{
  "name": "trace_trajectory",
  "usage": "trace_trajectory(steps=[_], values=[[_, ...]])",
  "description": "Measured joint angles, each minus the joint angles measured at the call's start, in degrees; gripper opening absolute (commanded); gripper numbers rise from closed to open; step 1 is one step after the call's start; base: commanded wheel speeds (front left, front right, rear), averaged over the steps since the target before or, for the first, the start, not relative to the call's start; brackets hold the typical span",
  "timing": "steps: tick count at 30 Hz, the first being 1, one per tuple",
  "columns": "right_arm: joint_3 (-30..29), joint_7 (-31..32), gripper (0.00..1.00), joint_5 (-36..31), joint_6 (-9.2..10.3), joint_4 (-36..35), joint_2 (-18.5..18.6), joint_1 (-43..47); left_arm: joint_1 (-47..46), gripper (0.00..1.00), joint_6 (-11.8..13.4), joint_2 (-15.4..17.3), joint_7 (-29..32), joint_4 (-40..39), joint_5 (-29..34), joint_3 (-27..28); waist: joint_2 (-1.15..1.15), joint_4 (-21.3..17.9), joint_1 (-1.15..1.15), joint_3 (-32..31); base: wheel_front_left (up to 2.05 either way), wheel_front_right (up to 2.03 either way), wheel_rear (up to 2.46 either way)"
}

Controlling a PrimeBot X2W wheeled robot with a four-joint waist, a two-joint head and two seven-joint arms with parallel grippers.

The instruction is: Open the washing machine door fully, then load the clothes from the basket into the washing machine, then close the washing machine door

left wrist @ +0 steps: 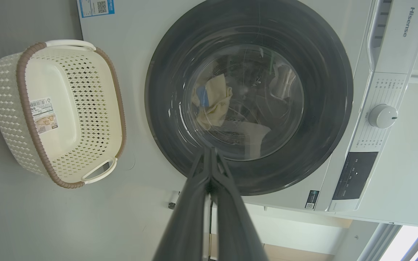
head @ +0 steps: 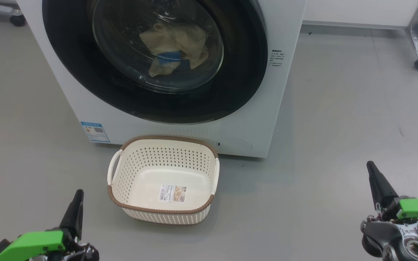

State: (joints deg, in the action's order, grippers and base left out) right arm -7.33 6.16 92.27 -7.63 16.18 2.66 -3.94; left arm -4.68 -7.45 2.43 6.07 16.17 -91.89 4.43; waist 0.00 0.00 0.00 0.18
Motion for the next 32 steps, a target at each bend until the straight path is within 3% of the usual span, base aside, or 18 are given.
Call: trace_trajectory(steps=[32], values=[[0.0, 0.0, 0.00, 0.0, 0.00, 0.0, 0.0, 0.0, 0.0, 0.00, 0.0, 0.0, 0.0, 0.0, 0.0, 0.0, 0.00, 0.0, 0.00, 0.0, 0.00, 0.00, 0.00]])
